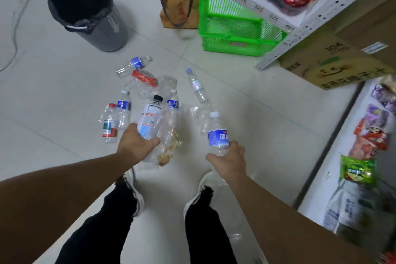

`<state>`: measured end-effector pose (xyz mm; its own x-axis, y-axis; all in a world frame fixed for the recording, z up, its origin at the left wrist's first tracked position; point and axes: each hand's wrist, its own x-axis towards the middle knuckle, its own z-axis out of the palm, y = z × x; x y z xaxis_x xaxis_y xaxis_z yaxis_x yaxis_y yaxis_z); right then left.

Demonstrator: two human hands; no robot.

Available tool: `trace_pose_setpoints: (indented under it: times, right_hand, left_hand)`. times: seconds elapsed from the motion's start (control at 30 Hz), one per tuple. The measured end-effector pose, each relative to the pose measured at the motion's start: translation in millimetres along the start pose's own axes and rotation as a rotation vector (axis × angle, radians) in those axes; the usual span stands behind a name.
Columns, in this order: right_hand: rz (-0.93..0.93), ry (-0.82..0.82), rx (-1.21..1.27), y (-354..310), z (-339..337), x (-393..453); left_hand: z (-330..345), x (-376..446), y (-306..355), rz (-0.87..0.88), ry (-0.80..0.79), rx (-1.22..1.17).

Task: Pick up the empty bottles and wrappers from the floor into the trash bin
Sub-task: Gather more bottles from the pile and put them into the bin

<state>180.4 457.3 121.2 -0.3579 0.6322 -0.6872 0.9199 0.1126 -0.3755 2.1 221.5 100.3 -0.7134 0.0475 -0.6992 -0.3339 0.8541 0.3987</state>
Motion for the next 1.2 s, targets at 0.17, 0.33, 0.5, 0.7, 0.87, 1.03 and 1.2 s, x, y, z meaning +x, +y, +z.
trace_pose_setpoints:
  times: [0.17,0.33,0.5,0.7,0.87,1.03,1.2]
  right_hand:
    - [0.025,-0.057,-0.141,3,-3,21]
    - [-0.017,-0.083,-0.231,0,37,78]
    - [-0.063,-0.165,-0.328,23,111,184]
    - [-0.071,-0.194,-0.438,67,206,317]
    - [-0.178,-0.185,-0.401,99,244,344]
    - [-0.116,-0.159,-0.130,79,222,280]
    - [-0.191,-0.169,-0.108,25,165,188]
  left_hand:
    - [6,13,10,-0.031,0.000,-0.110]
    - [22,64,0,-0.031,0.016,-0.142]
    - [72,141,-24,0.020,0.035,-0.088]
    - [139,246,-68,0.060,0.130,-0.003]
    - [167,274,-90,0.047,0.181,-0.048]
    - [147,227,-85,-0.025,0.188,-0.140]
    - [90,143,-80,-0.081,0.173,-0.191]
